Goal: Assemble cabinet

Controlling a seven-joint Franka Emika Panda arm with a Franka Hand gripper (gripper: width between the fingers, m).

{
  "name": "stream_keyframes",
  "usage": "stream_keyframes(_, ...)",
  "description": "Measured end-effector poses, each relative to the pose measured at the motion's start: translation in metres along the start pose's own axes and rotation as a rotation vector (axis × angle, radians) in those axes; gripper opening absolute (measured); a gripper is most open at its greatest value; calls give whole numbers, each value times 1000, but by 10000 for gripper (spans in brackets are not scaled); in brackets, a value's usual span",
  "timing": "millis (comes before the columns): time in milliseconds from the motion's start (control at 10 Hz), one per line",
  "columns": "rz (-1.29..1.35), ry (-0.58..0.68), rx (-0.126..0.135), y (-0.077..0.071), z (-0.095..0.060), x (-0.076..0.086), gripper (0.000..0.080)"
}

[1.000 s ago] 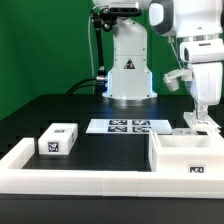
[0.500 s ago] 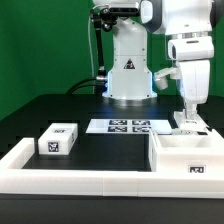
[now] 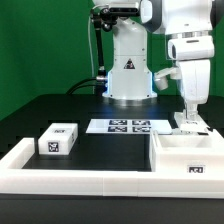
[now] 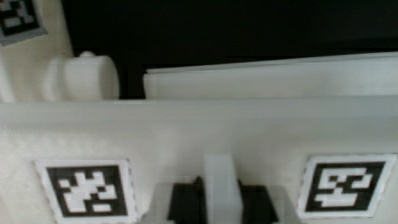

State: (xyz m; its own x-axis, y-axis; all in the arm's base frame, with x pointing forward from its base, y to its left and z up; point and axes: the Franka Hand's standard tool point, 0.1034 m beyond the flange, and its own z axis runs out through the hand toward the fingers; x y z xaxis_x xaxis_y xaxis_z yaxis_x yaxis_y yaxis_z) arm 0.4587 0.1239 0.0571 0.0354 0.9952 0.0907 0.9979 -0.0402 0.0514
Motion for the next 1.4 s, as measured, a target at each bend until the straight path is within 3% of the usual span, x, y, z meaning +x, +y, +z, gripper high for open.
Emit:
stream_keyframes(300, 3, 2, 6, 3, 3, 1, 64)
stream_keyframes(800, -5, 12, -9, 16, 1, 7, 64)
stream_keyframes(1400, -8, 13, -5, 17, 4, 6, 64)
